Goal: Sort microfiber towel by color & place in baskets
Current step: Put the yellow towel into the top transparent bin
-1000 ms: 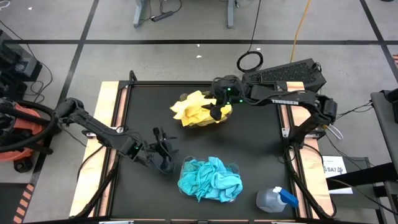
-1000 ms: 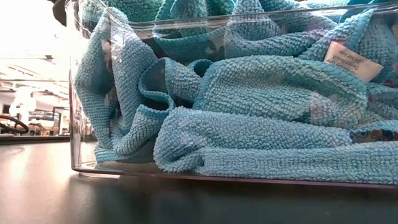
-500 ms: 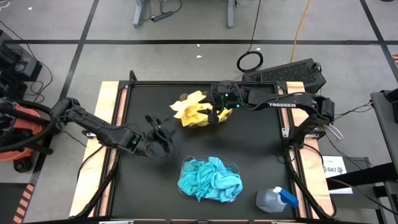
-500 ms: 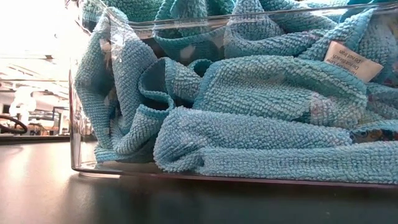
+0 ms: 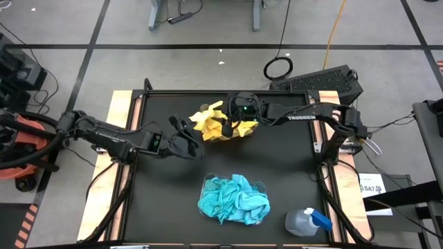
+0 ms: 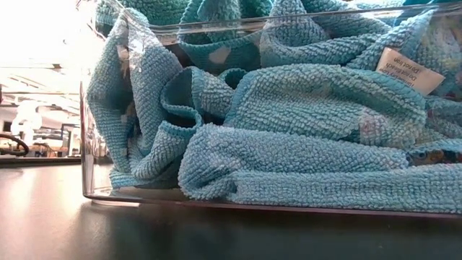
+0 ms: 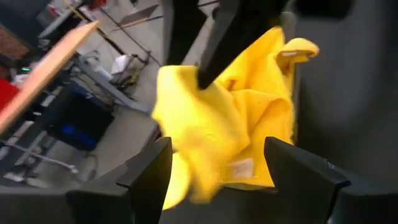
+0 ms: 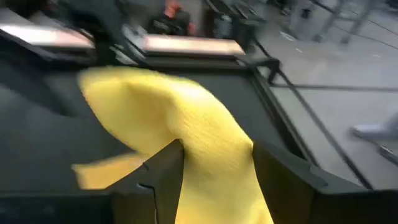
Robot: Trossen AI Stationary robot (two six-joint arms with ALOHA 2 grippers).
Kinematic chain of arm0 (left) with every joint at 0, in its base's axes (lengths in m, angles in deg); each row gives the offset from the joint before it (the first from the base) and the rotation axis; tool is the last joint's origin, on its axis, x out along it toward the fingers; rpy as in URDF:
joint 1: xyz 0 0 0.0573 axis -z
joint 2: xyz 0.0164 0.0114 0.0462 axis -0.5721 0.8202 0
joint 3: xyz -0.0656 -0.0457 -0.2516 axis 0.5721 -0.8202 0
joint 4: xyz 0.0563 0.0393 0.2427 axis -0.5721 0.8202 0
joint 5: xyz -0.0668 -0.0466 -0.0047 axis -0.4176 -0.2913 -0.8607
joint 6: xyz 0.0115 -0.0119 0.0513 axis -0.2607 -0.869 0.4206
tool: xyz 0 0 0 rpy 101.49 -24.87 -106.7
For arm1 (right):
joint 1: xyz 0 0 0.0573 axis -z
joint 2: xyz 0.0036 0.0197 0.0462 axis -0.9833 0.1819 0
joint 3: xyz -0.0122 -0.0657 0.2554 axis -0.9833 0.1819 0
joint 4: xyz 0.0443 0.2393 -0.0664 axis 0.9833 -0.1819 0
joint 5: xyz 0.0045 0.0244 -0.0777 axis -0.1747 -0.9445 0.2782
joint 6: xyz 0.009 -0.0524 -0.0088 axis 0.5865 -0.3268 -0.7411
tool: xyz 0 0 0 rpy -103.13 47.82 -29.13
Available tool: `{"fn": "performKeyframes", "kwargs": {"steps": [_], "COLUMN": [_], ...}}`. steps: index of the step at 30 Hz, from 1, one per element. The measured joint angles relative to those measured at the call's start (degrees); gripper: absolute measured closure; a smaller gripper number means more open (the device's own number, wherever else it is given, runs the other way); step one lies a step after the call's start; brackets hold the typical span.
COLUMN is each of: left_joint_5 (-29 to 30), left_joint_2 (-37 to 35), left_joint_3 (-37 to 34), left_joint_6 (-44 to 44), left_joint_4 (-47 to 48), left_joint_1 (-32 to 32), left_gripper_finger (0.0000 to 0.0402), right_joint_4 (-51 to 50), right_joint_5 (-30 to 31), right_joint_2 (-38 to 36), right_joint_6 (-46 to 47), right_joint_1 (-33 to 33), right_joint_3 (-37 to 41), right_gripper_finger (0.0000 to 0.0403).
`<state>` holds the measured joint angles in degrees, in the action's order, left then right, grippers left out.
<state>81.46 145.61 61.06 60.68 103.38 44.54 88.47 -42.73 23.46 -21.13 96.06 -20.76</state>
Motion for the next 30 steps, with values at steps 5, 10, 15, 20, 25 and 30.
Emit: {"fn": "performKeyframes", "kwargs": {"steps": [5,10,15,20,25,30], "left_joint_5": [-3.50,-3.68,-5.27,-5.62,-5.64,-6.59], "left_joint_2": [0.00,0.00,0.00,0.01,0.02,0.02], "left_joint_3": [0.00,0.00,0.00,0.00,0.00,0.00], "left_joint_6": [0.00,0.46,0.21,-0.24,-0.24,-0.93], "left_joint_4": [-0.28,-0.37,0.37,1.66,1.55,1.51], "left_joint_1": [-1.38,-1.46,-1.42,-1.05,-0.89,-0.89], "left_gripper_finger": [0.0142,0.0142,0.0142,0.0142,0.0142,0.0142], "right_joint_4": [0.23,-0.23,-3.22,-10.24,-14.04,-13.02], "right_joint_5": [3.33,3.12,4.44,3.05,-3.30,-6.98], "right_joint_2": [1.93,4.37,6.20,6.30,7.05,11.24], "right_joint_6": [-1.96,-3.49,-3.25,-0.40,5.07,7.10], "right_joint_1": [0.81,0.68,1.84,4.59,7.25,7.95], "right_joint_3": [0.01,0.00,0.00,-0.02,-0.12,-0.23], "right_gripper_finger": [0.0232,0.0344,0.0389,0.0399,0.0399,0.0399]}}
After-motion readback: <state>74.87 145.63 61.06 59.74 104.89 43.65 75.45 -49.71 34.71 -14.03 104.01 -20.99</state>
